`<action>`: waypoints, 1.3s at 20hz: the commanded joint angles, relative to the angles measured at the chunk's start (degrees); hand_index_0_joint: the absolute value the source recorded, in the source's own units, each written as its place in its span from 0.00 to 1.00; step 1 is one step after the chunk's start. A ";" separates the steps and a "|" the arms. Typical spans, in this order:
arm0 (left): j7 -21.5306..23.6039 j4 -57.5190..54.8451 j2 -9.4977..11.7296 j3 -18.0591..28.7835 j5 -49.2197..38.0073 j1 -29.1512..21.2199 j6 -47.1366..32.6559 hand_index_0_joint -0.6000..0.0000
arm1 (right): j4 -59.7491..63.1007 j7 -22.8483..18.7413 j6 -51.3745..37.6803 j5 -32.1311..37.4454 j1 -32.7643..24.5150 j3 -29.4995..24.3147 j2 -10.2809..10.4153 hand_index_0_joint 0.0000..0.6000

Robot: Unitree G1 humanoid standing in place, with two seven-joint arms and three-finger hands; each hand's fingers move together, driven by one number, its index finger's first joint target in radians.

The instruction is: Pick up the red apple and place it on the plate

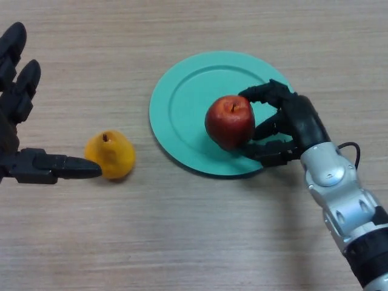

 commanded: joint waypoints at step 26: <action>-1.68 3.48 5.35 3.04 0.50 -5.54 -18.82 1.00 | -66.14 25.73 20.93 18.13 23.39 -22.61 -9.33 0.00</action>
